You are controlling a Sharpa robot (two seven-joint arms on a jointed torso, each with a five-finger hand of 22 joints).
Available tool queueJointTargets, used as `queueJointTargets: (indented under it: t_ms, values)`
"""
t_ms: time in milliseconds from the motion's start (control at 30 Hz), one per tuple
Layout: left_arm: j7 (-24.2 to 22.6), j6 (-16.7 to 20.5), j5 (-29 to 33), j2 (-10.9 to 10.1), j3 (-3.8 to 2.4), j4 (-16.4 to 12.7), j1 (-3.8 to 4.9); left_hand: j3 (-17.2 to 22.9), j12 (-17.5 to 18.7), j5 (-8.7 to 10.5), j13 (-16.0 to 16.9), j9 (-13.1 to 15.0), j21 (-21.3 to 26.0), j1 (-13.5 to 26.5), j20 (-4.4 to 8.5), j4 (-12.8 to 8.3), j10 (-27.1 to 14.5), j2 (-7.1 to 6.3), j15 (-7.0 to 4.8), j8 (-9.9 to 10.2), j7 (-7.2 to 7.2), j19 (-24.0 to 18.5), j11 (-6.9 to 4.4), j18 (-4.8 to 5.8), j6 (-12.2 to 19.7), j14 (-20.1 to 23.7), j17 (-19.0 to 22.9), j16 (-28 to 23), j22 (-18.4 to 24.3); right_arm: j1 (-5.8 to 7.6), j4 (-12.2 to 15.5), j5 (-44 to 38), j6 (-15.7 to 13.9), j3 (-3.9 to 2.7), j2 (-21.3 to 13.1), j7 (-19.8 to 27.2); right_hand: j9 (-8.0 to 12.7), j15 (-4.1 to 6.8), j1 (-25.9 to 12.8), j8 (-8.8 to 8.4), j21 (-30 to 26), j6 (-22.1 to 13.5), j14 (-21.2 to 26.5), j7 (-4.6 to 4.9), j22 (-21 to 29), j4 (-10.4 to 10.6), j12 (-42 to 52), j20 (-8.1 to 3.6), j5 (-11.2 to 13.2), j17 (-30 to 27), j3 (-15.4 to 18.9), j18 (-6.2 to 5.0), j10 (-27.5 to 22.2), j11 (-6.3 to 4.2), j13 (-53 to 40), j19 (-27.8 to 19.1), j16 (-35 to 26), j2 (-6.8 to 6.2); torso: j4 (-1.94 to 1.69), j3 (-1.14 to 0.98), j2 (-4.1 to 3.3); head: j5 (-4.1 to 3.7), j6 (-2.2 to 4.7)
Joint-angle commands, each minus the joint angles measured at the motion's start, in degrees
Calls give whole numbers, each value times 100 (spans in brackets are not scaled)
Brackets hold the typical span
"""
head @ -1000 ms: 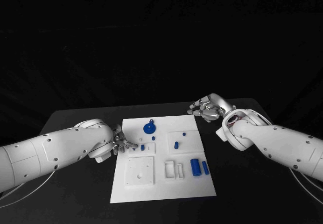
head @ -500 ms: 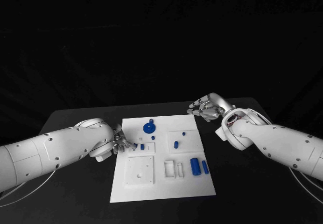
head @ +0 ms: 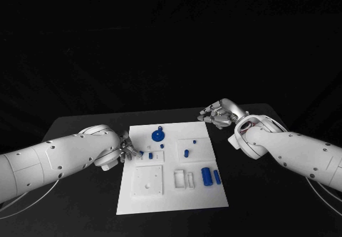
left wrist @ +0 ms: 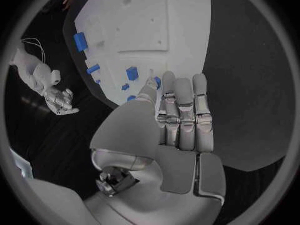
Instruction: Assemble the parts on the task board
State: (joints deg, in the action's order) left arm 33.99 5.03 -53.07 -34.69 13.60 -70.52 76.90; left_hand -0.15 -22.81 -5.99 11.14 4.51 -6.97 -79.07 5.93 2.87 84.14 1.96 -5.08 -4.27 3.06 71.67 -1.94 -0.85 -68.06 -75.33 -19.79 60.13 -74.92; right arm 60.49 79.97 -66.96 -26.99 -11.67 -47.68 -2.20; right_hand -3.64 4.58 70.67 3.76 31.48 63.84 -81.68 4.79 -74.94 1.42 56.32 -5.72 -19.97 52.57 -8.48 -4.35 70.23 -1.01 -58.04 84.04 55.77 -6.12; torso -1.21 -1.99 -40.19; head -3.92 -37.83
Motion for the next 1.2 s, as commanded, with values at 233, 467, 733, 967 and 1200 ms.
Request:
queueJointTargets:
  t_ms: [233, 467, 733, 967, 1200]
  values:
    - [-179, -115, 87, -33, 20, -40, -32, -17, 14, -350, -13, -31, -13, -166, 5, -187, 119, 152, -20, 13, 25, -17, 2, 85, 109, 26, 21, 22, -117, -11, -1, -7, 88, -2, 3, 48, 3, 5, 6, -21, 1, -19, 17, 7, -349, -11, -1, 8, -29, 5, 20, -62, -18, 11, -7, 45, -14, -12, -4, 7, -1, 0, 7]
    - [-225, -170, 134, -68, 19, -54, -32, -35, 21, -404, -17, -47, -37, -206, 3, -279, 104, 205, -13, 21, 62, -47, 17, 85, 218, 43, 29, 21, -118, -16, -1, -7, 98, -2, 2, 48, 3, 5, -4, -22, 3, -18, 15, 7, -349, -8, -1, 7, -30, 9, 23, -61, -17, 11, -7, 44, -11, -13, -7, 4, 0, 2, 9]
    - [-241, -226, 160, -94, 19, -58, -32, -24, 25, -465, -15, -68, -64, -229, 0, -333, 64, 234, -1, 32, 121, -67, 24, 85, 385, 50, 34, 26, -119, -19, -2, -7, 104, -2, 3, 49, 3, 5, -4, -22, 3, -18, 15, 7, -349, -8, -1, 7, -30, 9, 23, -61, -17, 11, -7, 44, -11, -13, -1, 1, -1, 12, 12]
    - [-272, -174, 166, -99, 20, -55, -32, 1, 18, -489, -11, -69, -80, -263, 1, -378, 58, 251, 1, 21, 133, -79, 27, 85, 423, 53, 35, 30, -122, -21, -1, -7, 105, -2, 3, 51, 3, 5, -4, -22, 3, -18, 15, 7, -349, -8, -1, 7, -30, 9, 23, -61, -17, 11, -7, 44, -11, -13, -2, -4, 0, 13, 14]
    - [-318, -8, 168, -102, 21, -27, -33, 51, 7, -557, -8, -67, -142, -362, 18, -503, 73, 292, -7, 11, 138, -94, 25, 85, 388, 38, 31, 49, -130, -22, 2, -6, 103, -2, 1, 49, 3, 5, -9, -22, 3, -15, 18, 6, -348, -1, 1, 7, -26, 5, 33, -61, -14, 12, -9, 43, -15, -12, -3, -4, 4, 19, 15]
